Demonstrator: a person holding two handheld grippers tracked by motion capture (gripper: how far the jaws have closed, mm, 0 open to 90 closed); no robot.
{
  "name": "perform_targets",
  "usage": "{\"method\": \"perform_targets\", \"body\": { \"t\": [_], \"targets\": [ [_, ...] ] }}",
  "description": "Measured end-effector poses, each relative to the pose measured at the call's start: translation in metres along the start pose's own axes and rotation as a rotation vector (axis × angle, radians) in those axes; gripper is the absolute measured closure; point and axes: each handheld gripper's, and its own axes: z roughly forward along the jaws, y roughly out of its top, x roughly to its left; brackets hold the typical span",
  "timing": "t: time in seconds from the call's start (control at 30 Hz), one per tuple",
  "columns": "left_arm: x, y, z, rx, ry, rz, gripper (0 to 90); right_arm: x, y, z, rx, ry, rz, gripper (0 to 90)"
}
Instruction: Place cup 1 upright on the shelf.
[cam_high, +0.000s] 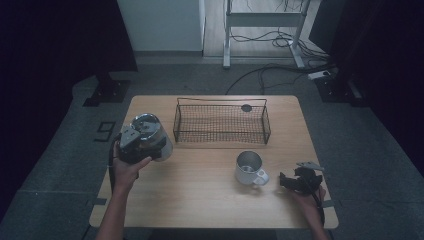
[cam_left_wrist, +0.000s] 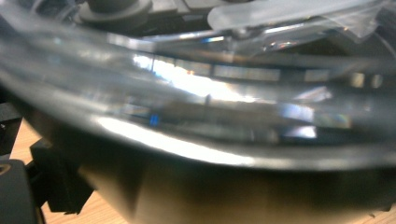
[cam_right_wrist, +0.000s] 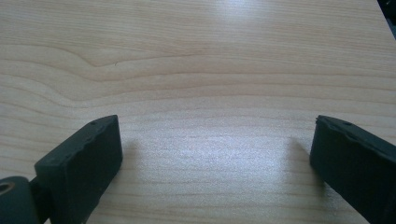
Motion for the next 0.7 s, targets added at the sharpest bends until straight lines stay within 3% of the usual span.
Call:
{"method": "perform_targets", "body": {
  "t": [0.7],
  "targets": [
    [-0.005, 0.016, 0.003, -0.010, -0.021, -0.003, 4.4, 0.000, 0.000, 0.000, 0.000, 0.000, 0.000, 2.4]
  ]
}}
